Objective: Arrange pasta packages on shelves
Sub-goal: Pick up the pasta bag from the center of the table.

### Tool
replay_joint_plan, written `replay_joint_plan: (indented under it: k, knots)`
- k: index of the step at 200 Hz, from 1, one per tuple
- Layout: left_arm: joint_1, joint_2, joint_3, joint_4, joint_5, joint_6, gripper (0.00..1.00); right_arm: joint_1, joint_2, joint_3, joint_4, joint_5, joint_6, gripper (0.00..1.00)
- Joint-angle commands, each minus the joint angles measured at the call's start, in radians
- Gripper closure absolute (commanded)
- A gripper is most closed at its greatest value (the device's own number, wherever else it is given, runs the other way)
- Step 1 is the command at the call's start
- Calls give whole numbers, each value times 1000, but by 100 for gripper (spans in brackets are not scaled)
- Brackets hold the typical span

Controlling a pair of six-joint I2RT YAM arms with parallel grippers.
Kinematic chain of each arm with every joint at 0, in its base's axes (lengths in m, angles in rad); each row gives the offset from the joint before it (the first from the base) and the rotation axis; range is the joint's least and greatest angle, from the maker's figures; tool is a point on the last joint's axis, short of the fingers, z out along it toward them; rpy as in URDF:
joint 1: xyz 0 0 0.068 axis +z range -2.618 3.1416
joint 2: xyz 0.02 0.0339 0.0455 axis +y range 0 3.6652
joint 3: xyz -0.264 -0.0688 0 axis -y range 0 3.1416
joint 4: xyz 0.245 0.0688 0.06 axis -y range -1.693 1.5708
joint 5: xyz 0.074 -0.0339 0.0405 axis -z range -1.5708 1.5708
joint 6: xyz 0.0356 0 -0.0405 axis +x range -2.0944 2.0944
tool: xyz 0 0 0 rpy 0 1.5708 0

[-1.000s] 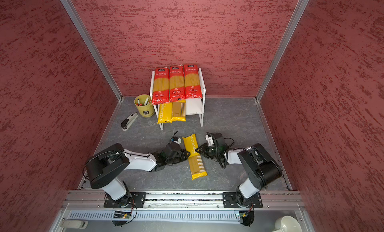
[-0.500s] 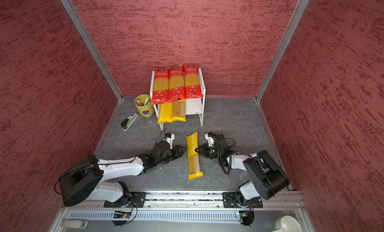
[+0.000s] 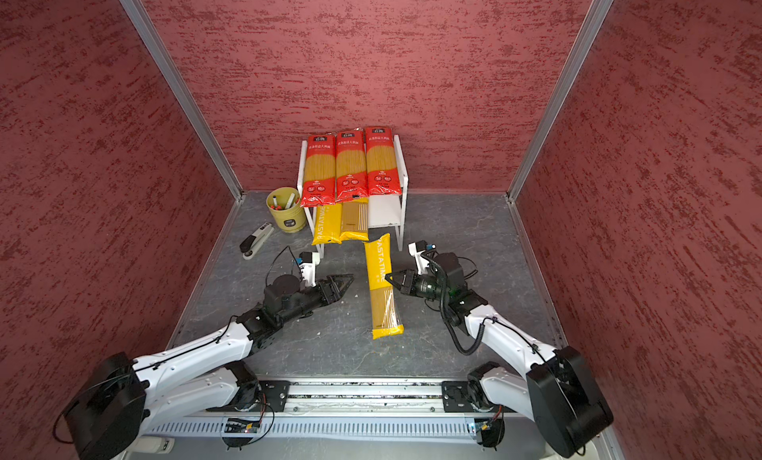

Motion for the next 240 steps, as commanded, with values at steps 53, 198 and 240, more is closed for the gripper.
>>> replay_joint_plan:
  k: [53, 198, 240]
  knots:
    - [-85, 115, -33, 422, 160, 8, 9, -4, 2, 92, 471, -100, 286, 100]
    - [-51, 340, 150, 477, 132, -138, 84, -11, -59, -61, 167, 40, 159, 47]
    - [-11, 381, 240, 454, 109, -192, 86, -8, -111, -168, 102, 16, 144, 30]
